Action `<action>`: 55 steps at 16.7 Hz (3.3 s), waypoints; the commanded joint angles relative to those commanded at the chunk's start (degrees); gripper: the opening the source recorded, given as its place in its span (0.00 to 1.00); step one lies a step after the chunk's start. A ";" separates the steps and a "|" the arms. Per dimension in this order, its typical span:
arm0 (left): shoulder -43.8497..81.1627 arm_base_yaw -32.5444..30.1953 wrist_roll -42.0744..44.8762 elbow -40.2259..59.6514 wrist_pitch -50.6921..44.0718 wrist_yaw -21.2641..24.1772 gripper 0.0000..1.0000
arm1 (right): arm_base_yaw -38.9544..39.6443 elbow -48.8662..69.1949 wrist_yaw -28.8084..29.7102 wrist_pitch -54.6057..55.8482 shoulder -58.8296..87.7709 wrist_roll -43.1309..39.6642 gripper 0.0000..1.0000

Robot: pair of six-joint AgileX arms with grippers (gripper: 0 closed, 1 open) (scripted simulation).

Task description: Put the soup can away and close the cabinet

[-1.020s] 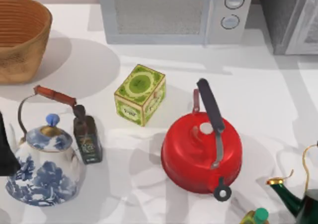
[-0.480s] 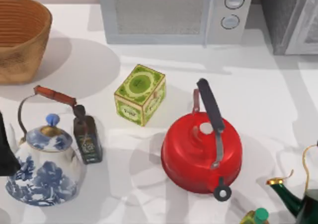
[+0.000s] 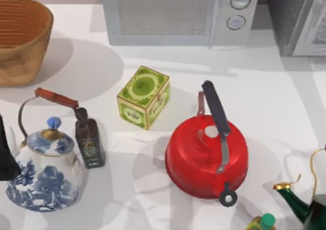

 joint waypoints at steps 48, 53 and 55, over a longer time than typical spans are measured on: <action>0.00 0.00 0.00 0.00 0.00 0.00 1.00 | -46.70 -110.97 -47.53 89.02 -25.64 0.43 1.00; 0.00 0.00 0.00 0.00 0.00 0.00 1.00 | -56.70 -109.12 -57.41 96.98 -14.90 0.43 1.00; 0.00 0.00 0.00 0.00 0.00 0.00 1.00 | -59.83 -108.67 -60.53 98.94 -12.22 0.37 1.00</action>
